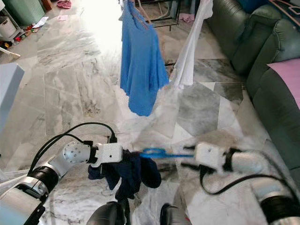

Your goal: Hang hanger

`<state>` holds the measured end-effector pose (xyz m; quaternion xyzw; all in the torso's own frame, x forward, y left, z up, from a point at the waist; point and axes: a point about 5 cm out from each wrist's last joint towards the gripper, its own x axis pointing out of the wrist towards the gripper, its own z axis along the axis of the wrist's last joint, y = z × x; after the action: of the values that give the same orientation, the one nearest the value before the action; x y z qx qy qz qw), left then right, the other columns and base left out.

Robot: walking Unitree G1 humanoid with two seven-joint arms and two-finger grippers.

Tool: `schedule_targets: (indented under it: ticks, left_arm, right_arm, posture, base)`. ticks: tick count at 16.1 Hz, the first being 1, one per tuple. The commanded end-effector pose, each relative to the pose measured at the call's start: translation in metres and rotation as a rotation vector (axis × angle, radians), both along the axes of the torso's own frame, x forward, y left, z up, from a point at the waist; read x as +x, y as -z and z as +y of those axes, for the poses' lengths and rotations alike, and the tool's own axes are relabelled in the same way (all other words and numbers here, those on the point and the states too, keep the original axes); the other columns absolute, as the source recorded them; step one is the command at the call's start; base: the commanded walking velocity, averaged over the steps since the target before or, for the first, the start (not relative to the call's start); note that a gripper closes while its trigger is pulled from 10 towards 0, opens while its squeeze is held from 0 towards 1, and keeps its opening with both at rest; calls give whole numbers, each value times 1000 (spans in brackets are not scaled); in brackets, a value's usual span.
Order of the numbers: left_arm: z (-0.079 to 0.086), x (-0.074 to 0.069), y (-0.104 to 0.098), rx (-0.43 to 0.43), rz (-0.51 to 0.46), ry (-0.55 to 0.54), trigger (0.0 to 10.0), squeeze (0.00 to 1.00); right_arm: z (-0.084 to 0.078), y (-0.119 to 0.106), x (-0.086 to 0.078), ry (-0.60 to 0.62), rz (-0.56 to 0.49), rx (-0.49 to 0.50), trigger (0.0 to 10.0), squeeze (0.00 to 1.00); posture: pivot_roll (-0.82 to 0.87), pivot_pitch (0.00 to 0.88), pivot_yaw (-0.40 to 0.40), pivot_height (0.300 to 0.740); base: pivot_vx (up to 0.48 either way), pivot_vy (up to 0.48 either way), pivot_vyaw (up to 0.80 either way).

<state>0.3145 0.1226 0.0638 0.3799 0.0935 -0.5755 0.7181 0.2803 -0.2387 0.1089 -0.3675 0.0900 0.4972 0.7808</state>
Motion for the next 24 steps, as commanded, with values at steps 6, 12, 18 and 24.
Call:
schedule_targets:
  ticks: [6,12,18,24]
  left_arm:
    - [25,7,0,10,-36,-161,0,0]
    - [44,24,-7,-68,-106,-463,0,0]
    - [26,33,-23,-249,-115,-509,0,0]
    - [5,41,-62,-408,-140,-326,0,0]
  right_arm:
    - [-7,-31,8,84,-162,44,10000,1000]
    - [-16,-30,24,486,-330,249,10000,1000]
    - [32,32,16,793,-113,465,10000,0]
    - [50,47,15,901,21,698,10000,0]
  posture:
    - [-137,217,94,740]
    - [-140,212,86,740]
    - [-132,215,75,740]
    - [-129,222,68,740]
  base:
    - [0,0,0]
    - [0,0,0]
    - [0,0,0]
    - [0,0,0]
